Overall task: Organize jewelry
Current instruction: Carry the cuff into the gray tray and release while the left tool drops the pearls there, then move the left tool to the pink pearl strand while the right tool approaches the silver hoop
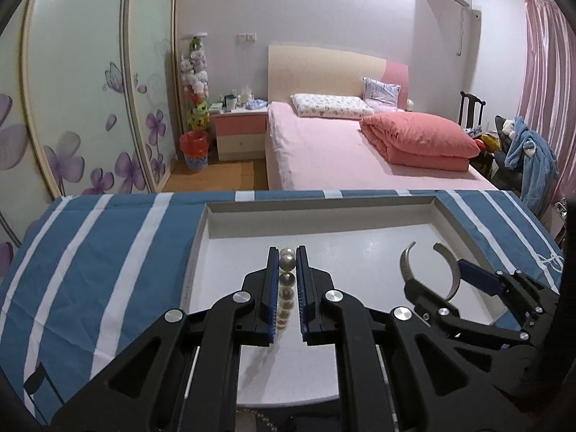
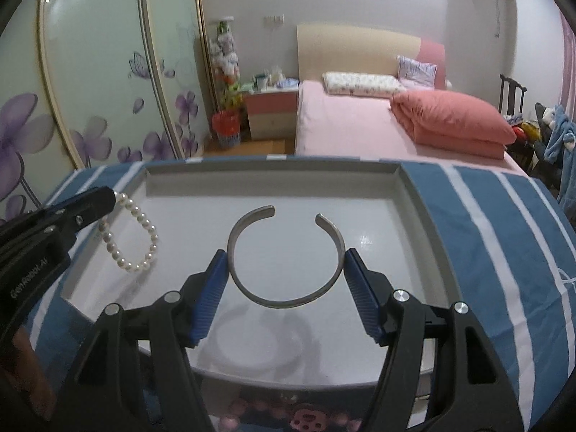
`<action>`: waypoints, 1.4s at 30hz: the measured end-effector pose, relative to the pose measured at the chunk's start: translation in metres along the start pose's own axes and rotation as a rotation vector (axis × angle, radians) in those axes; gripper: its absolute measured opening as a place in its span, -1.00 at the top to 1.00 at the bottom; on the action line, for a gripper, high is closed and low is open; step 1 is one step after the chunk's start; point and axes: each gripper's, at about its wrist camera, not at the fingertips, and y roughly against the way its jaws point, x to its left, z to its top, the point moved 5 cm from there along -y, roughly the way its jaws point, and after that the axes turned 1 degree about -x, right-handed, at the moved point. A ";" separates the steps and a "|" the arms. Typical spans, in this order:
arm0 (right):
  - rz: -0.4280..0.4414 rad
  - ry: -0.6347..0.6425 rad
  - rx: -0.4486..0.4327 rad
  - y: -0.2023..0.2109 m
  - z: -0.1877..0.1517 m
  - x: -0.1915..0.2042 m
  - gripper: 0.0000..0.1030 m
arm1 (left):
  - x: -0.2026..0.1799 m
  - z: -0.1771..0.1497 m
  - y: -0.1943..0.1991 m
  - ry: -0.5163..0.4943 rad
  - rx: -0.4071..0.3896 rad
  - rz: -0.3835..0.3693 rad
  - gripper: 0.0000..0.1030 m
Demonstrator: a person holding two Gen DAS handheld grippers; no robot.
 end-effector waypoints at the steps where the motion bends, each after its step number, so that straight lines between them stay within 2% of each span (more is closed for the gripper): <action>1: 0.003 0.001 0.021 -0.004 -0.002 0.001 -0.26 | 0.000 -0.002 -0.003 0.002 0.011 -0.004 0.80; 3: 0.016 -0.003 0.054 -0.008 -0.005 0.001 -0.37 | 0.001 -0.003 -0.008 0.015 0.035 -0.014 0.80; 5: 0.011 -0.001 0.041 -0.003 -0.009 0.000 -0.50 | 0.004 -0.004 -0.010 0.032 0.045 -0.021 0.79; 13: -0.012 -0.023 -0.025 0.037 -0.011 -0.024 -0.50 | 0.034 0.000 0.018 0.091 0.016 -0.012 0.74; 17: -0.025 -0.025 -0.042 0.055 -0.016 -0.034 -0.50 | 0.047 -0.006 0.037 0.092 -0.002 0.019 0.29; 21: -0.040 -0.018 -0.044 0.073 -0.027 -0.043 -0.50 | 0.060 -0.026 0.058 0.083 0.002 0.044 0.17; 31: -0.109 -0.017 0.092 0.086 -0.087 -0.078 -0.50 | 0.071 -0.084 0.072 0.042 0.122 0.065 -0.13; 34: -0.102 -0.039 0.139 0.085 -0.101 -0.085 -0.50 | 0.068 -0.093 0.070 0.034 0.151 0.049 -0.16; 41: -0.120 -0.020 0.185 0.075 -0.111 -0.085 -0.50 | 0.060 -0.103 0.070 0.004 0.176 0.038 -0.22; 42: -0.122 -0.013 0.194 0.072 -0.111 -0.084 -0.56 | 0.059 -0.103 0.069 -0.003 0.178 0.038 -0.23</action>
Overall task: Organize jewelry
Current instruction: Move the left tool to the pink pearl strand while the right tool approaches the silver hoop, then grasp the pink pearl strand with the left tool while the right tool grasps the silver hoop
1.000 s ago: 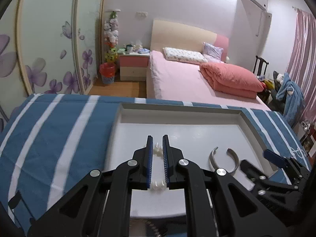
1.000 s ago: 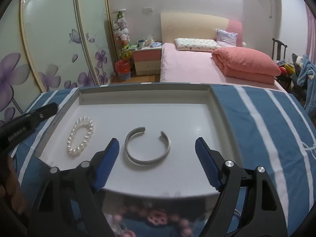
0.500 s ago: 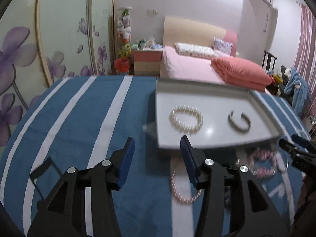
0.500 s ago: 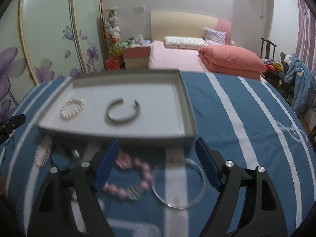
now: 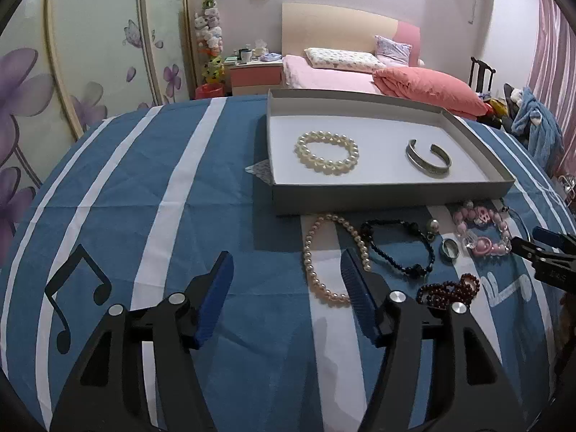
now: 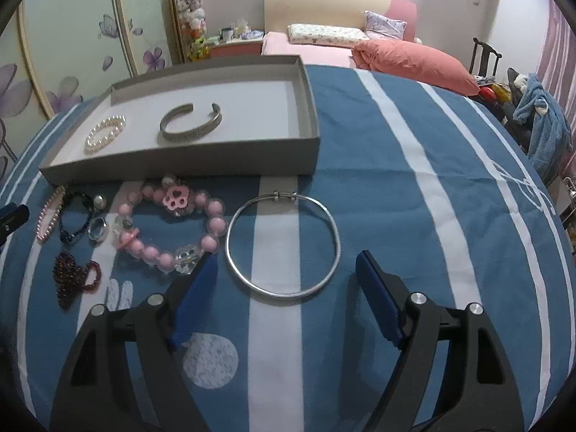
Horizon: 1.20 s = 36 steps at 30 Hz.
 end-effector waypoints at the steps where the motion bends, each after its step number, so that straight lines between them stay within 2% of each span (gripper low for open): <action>1: -0.002 -0.001 -0.003 -0.001 0.001 0.000 -0.58 | -0.001 0.000 0.000 -0.003 0.002 0.000 -0.23; 8: 0.012 -0.025 0.003 -0.010 0.008 -0.005 -0.57 | -0.006 -0.005 -0.006 -0.022 0.023 0.002 -0.23; 10: 0.014 -0.022 -0.005 -0.009 0.010 -0.006 -0.34 | -0.006 -0.005 -0.008 -0.023 0.027 0.005 -0.23; 17: 0.007 -0.020 -0.004 -0.007 0.010 -0.007 -0.33 | -0.008 -0.005 -0.014 -0.031 0.043 0.023 -0.20; 21: 0.007 -0.021 -0.007 -0.007 0.010 -0.008 -0.34 | -0.010 -0.005 -0.023 -0.043 0.069 0.035 -0.01; 22: 0.007 -0.021 -0.008 -0.006 0.010 -0.008 -0.34 | -0.011 -0.005 -0.026 -0.044 0.078 0.038 0.12; 24: 0.007 -0.020 -0.007 -0.007 0.010 -0.008 -0.34 | -0.010 -0.005 -0.028 -0.047 0.075 0.046 0.26; 26: 0.007 -0.020 -0.006 -0.007 0.010 -0.008 -0.34 | -0.008 -0.005 -0.027 -0.057 0.075 0.062 0.56; 27: 0.007 -0.021 -0.006 -0.007 0.010 -0.008 -0.34 | -0.006 -0.005 -0.027 -0.059 0.078 0.071 0.60; 30: 0.007 -0.021 -0.007 -0.007 0.010 -0.008 -0.34 | 0.003 -0.007 -0.026 -0.057 0.079 0.092 0.61; 36: 0.006 -0.022 -0.007 -0.006 0.009 -0.008 -0.35 | 0.007 -0.010 -0.022 -0.051 0.079 0.087 0.60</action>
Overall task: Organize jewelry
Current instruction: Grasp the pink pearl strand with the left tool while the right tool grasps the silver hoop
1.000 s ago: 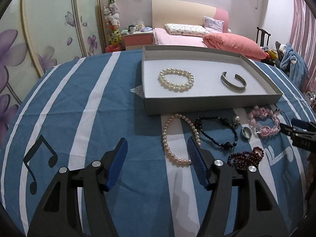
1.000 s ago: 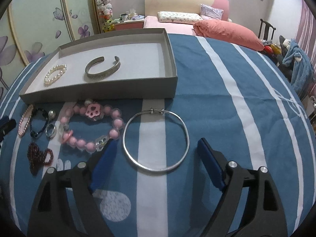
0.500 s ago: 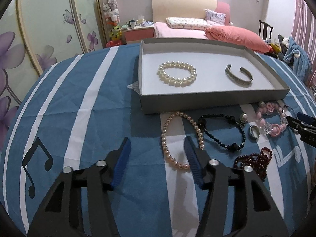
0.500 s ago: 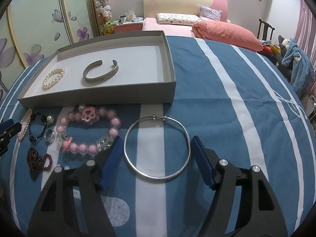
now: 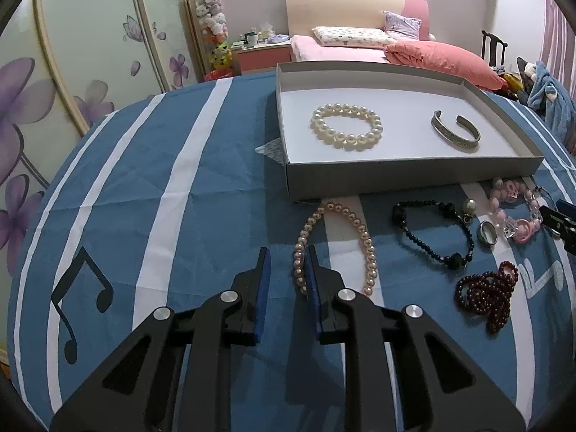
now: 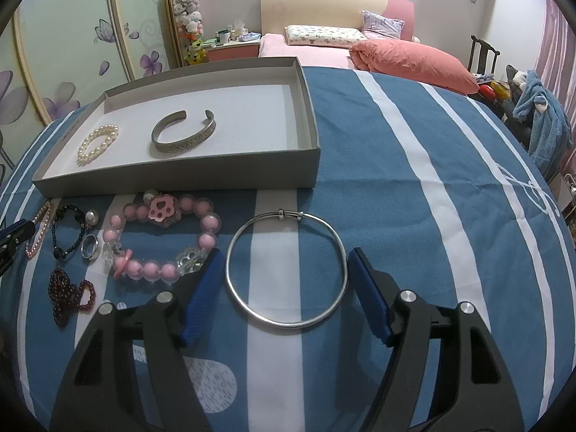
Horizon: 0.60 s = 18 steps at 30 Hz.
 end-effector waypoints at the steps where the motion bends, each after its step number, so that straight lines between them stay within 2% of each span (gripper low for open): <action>1: 0.000 0.000 0.000 0.000 0.000 0.000 -0.35 | 0.000 0.000 0.000 -0.001 -0.001 0.002 0.60; 15: -0.001 0.004 0.001 0.000 -0.001 0.000 -0.35 | -0.005 0.001 0.001 -0.020 -0.004 -0.003 0.61; 18: 0.003 0.006 0.011 0.003 -0.001 -0.002 -0.34 | -0.008 -0.001 0.003 -0.026 0.001 -0.023 0.83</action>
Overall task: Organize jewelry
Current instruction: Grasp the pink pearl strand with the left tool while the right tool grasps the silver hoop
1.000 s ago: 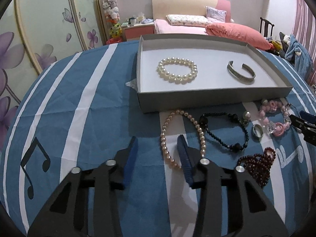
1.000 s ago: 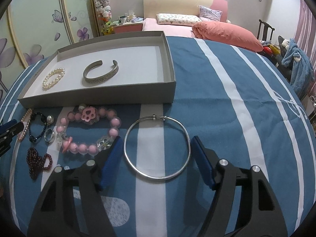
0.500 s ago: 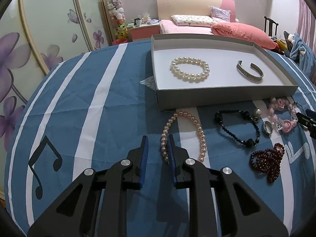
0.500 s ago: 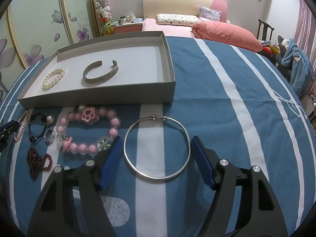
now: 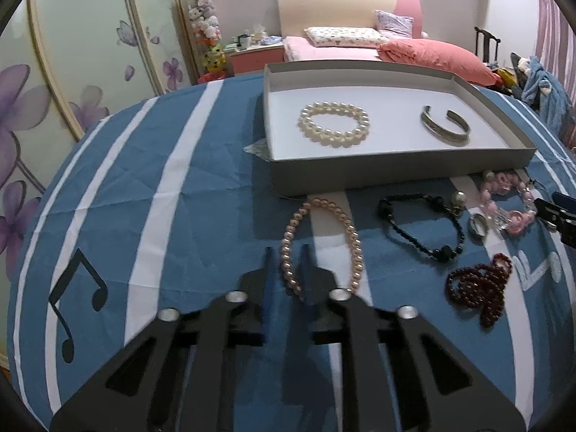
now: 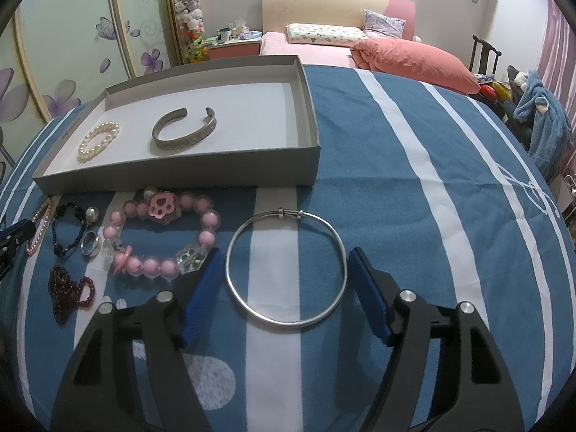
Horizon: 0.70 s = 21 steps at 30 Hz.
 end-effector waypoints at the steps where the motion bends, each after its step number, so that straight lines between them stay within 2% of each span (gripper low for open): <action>1: 0.000 0.001 0.002 0.001 -0.001 -0.001 -0.34 | -0.001 -0.001 0.001 -0.004 0.002 0.001 0.85; 9: 0.016 -0.012 0.008 0.011 -0.016 0.003 -0.33 | 0.006 -0.008 0.011 0.038 -0.001 -0.052 0.87; 21: 0.090 -0.069 -0.037 0.035 -0.026 0.010 -0.33 | 0.011 -0.002 0.046 0.108 -0.112 -0.163 0.87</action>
